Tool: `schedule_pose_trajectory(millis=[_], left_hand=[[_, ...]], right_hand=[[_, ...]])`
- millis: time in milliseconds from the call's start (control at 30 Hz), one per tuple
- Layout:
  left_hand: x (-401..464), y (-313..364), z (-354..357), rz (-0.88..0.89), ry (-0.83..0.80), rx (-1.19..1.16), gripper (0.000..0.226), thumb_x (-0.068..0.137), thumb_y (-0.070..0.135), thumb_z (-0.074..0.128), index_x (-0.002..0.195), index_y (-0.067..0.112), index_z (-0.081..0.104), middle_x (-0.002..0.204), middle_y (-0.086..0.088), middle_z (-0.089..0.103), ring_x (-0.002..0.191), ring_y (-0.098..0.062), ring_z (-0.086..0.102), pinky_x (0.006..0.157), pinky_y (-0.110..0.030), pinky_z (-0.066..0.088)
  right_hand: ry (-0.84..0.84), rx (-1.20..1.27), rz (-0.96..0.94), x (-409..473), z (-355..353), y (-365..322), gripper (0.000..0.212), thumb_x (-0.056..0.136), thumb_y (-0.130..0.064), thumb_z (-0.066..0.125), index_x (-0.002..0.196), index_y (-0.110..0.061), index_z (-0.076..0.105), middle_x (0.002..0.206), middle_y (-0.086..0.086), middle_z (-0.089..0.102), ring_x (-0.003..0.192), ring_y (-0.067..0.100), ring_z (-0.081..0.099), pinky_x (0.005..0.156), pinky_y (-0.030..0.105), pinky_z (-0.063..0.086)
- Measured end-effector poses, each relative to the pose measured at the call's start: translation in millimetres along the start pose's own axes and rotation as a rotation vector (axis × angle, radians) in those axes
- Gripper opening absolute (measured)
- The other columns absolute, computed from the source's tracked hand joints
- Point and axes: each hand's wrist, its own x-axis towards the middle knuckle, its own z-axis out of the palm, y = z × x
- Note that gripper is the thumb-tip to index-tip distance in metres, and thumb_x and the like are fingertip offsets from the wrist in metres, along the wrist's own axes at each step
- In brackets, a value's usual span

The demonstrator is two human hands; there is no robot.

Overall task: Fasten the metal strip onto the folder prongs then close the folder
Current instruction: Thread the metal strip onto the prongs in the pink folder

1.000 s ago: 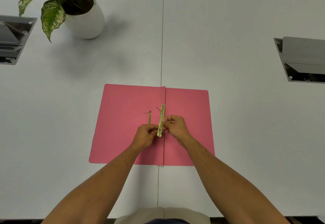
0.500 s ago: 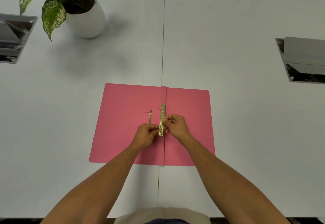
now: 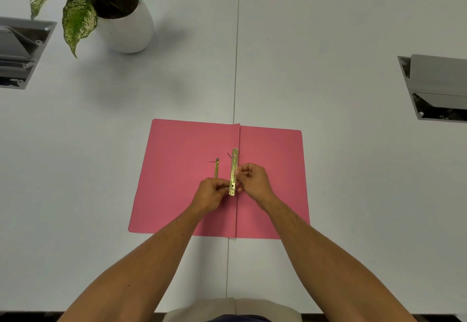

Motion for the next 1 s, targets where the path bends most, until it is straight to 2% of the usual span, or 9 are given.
schedule_pose_trajectory(millis=[200,333,400,500,600,667,767,900,1000], left_hand=[[-1,0,0,-0.009,0.011,-0.027,0.019,0.086,0.003,0.065,0.099,0.011,0.076,0.097,-0.005,0.077,0.088,-0.006,0.068,0.083,-0.013,0.048],[-2,1,-1,-0.017,0.005,-0.06,0.023,0.087,0.0,0.061,0.1,0.011,0.076,0.097,-0.007,0.077,0.092,-0.013,0.069,0.086,-0.021,0.05],[-1,2,-1,-0.04,0.026,-0.106,0.026,0.088,-0.003,0.055,0.101,0.009,0.075,0.095,-0.013,0.077,0.088,-0.022,0.068,0.085,-0.031,0.051],[1,5,-2,-0.066,0.079,-0.191,0.024,0.091,0.001,0.053,0.098,0.009,0.074,0.09,-0.019,0.075,0.074,-0.023,0.065,0.064,-0.025,0.052],[5,8,-2,-0.064,0.091,-0.226,0.014,0.092,0.005,0.057,0.095,0.005,0.071,0.084,-0.018,0.074,0.066,-0.022,0.069,0.052,-0.016,0.049],[7,8,-2,-0.073,0.093,-0.238,0.011,0.091,0.004,0.059,0.09,0.007,0.069,0.078,-0.014,0.073,0.061,-0.017,0.068,0.052,-0.019,0.049],[10,6,-1,-0.089,0.082,-0.238,0.009,0.091,0.005,0.06,0.088,0.007,0.067,0.073,-0.016,0.069,0.062,-0.023,0.063,0.057,-0.028,0.048],[13,5,0,-0.099,0.064,-0.237,0.012,0.091,0.003,0.058,0.085,0.009,0.065,0.066,-0.009,0.065,0.058,-0.019,0.061,0.056,-0.028,0.049],[14,4,1,-0.113,0.065,-0.242,0.013,0.092,-0.001,0.056,0.085,0.006,0.064,0.065,-0.01,0.063,0.057,-0.019,0.059,0.057,-0.03,0.049]], right_hand=[[0.013,-0.049,-0.012,-1,2,-1,0.009,0.092,-0.006,0.062,0.097,0.001,0.062,0.081,0.013,0.066,0.059,0.019,0.063,0.045,0.019,0.051],[0.013,-0.091,-0.036,1,3,0,0.005,0.091,-0.006,0.063,0.095,-0.002,0.063,0.08,0.011,0.066,0.058,0.016,0.062,0.046,0.02,0.051],[0.014,-0.119,-0.053,2,3,0,0.005,0.09,-0.006,0.064,0.095,-0.005,0.064,0.078,0.008,0.066,0.06,0.016,0.062,0.051,0.024,0.054],[-0.002,-0.156,-0.061,4,3,1,0.007,0.09,-0.007,0.065,0.097,-0.006,0.066,0.077,0.004,0.067,0.066,0.017,0.064,0.065,0.036,0.06],[-0.016,-0.171,-0.067,6,3,2,0.007,0.09,-0.008,0.065,0.096,-0.006,0.067,0.073,0.002,0.066,0.065,0.017,0.063,0.066,0.036,0.059],[-0.024,-0.184,-0.073,7,2,2,0.009,0.089,-0.008,0.066,0.098,-0.004,0.068,0.076,0.006,0.068,0.067,0.018,0.064,0.067,0.036,0.058],[-0.049,-0.189,-0.073,10,-1,2,0.011,0.088,-0.009,0.068,0.097,-0.004,0.069,0.082,0.012,0.07,0.071,0.019,0.065,0.072,0.037,0.058],[-0.043,-0.146,-0.084,16,-5,0,0.007,0.09,-0.012,0.066,0.095,-0.008,0.068,0.077,0.006,0.069,0.066,0.017,0.065,0.068,0.033,0.057],[0.001,-0.189,-0.093,25,-6,-4,0.019,0.094,-0.01,0.057,0.112,-0.014,0.062,0.082,0.011,0.064,0.068,0.023,0.063,0.066,0.041,0.058]])
